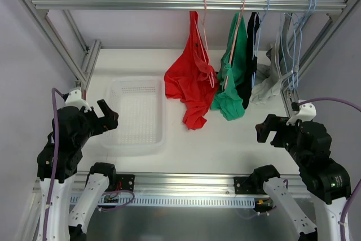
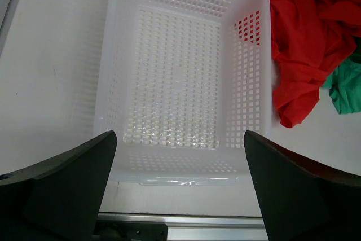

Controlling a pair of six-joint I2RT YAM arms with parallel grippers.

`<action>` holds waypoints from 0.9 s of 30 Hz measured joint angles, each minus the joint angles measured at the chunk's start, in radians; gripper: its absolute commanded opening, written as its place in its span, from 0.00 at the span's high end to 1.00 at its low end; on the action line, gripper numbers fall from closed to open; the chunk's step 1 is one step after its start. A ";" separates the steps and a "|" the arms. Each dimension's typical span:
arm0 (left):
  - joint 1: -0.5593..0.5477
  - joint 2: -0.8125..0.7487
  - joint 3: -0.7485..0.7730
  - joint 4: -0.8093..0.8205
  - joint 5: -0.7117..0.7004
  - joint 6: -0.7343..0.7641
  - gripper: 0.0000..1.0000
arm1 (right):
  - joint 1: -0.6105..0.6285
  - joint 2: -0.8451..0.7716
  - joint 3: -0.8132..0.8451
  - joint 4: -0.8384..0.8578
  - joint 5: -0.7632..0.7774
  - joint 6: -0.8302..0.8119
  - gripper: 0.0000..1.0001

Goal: Remove the tank top from the hanger

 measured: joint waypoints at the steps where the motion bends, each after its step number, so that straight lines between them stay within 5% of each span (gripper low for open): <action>1: 0.000 0.000 0.000 0.000 0.000 0.000 0.01 | 0.000 0.000 0.000 0.000 -0.001 0.000 0.01; 15: 0.000 -0.007 -0.005 0.008 -0.021 -0.005 0.01 | 0.000 0.045 0.012 0.119 -0.203 0.051 0.01; 22: 0.000 -0.013 -0.114 0.068 -0.026 -0.029 0.01 | 0.006 0.325 0.234 0.238 -0.398 0.090 0.02; 27: 0.000 -0.003 -0.164 0.119 -0.026 -0.033 0.01 | 0.109 0.562 0.432 0.249 -0.379 0.072 0.16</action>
